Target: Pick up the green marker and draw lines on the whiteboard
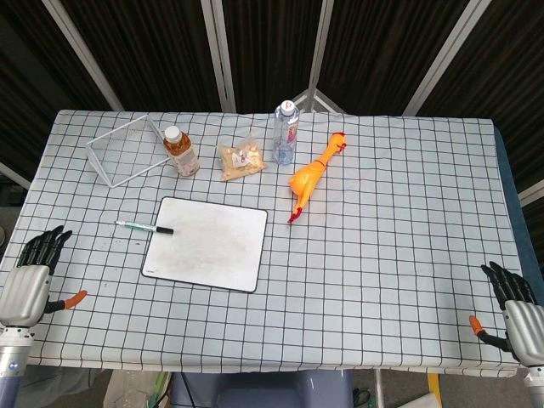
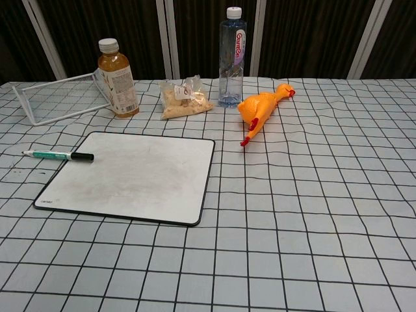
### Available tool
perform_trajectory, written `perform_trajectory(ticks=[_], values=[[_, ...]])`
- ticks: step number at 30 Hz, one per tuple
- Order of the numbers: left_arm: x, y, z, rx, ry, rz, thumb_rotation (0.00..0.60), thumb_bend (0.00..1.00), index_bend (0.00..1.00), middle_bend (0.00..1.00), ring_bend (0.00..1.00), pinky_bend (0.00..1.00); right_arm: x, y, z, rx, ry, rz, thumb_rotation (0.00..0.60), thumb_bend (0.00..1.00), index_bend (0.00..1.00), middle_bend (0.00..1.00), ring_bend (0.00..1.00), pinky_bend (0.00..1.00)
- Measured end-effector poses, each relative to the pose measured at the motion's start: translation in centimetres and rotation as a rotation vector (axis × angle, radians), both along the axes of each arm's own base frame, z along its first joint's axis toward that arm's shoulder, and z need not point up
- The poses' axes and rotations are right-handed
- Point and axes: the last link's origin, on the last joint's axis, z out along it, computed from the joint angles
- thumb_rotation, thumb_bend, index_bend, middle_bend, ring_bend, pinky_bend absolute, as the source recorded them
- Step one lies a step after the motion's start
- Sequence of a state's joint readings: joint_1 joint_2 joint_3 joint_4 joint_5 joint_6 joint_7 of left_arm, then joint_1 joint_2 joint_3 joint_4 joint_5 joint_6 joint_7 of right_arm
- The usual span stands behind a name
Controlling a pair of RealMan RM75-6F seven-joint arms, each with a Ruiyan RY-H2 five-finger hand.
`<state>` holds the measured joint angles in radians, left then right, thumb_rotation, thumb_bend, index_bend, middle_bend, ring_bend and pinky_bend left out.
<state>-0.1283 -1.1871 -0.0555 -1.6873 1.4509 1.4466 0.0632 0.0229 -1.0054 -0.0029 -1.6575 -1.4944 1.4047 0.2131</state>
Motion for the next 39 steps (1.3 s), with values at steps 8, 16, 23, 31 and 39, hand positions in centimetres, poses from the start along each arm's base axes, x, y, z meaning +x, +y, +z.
perform_trajectory(ticks=[8,16,23,31,39], values=[[0.0,0.2,0.0,-0.001,0.007,-0.004,0.6,0.13,0.0,0.0,0.0,0.0,0.0,0.0,0.0,0.001,0.001,-0.001,0.6,0.35,0.0,0.0,0.0,0.0],[-0.1,1.4,-0.1,-0.015,0.023,-0.003,0.6,0.13,0.06,0.0,0.0,0.0,0.0,0.0,0.0,0.002,-0.003,-0.001,0.6,0.35,0.0,0.0,0.0,0.0],[0.0,5.3,-0.8,-0.066,0.068,0.002,0.6,0.21,0.24,0.0,0.0,0.0,0.0,-0.1,0.0,-0.002,-0.009,-0.006,0.6,0.35,0.0,0.0,0.0,0.0],[0.0,11.8,-3.1,-0.138,0.2,0.002,0.6,0.31,0.37,0.0,0.0,0.0,-0.1,-0.2,0.0,-0.003,-0.014,-0.013,0.6,0.35,0.0,0.0,0.0,0.0],[-0.5,16.0,-5.6,-0.179,0.314,0.019,0.6,0.36,0.41,0.0,0.0,0.0,-0.3,-0.4,0.1,-0.005,-0.021,-0.02,0.6,0.35,0.0,0.0,0.0,0.0]])
